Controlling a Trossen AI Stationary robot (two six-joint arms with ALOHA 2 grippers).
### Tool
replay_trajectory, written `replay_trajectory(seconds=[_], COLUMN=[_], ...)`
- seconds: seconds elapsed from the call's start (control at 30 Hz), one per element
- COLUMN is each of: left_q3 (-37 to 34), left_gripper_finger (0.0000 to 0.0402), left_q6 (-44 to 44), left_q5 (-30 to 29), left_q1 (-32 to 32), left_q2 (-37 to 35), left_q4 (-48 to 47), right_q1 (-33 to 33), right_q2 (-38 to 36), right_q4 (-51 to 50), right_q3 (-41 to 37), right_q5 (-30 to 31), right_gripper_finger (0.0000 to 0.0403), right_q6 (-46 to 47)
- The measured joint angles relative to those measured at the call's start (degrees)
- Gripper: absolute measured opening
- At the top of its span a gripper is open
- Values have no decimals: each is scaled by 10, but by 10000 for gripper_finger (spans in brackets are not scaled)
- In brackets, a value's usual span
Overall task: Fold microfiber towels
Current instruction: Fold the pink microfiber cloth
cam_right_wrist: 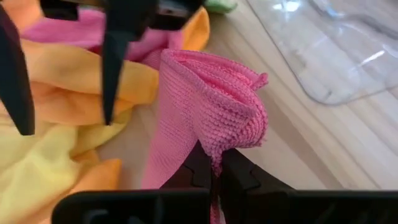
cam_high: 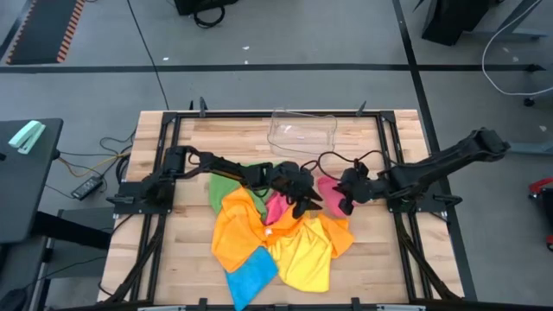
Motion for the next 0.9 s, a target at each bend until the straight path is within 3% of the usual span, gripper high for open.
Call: replay_trajectory(seconds=[0.3,0.5,0.7,0.9], left_q3=[0,1,0,0], left_gripper_finger=[260,250,236,241], left_q6=[-43,-27,-1,-4], left_q5=[0,-5,-30,-30], left_q1=[19,18,19,23], left_q2=[0,-6,-5,-5], left_q4=[80,82,38,102], right_q1=[35,55,70,88], right_q2=[-52,-71,-77,-75], right_q4=[-45,-156,-153,-149], right_q3=[35,75,93,92], right_q5=[12,29,29,27], right_gripper_finger=[11,11,11,11], right_q6=[19,71,78,110])
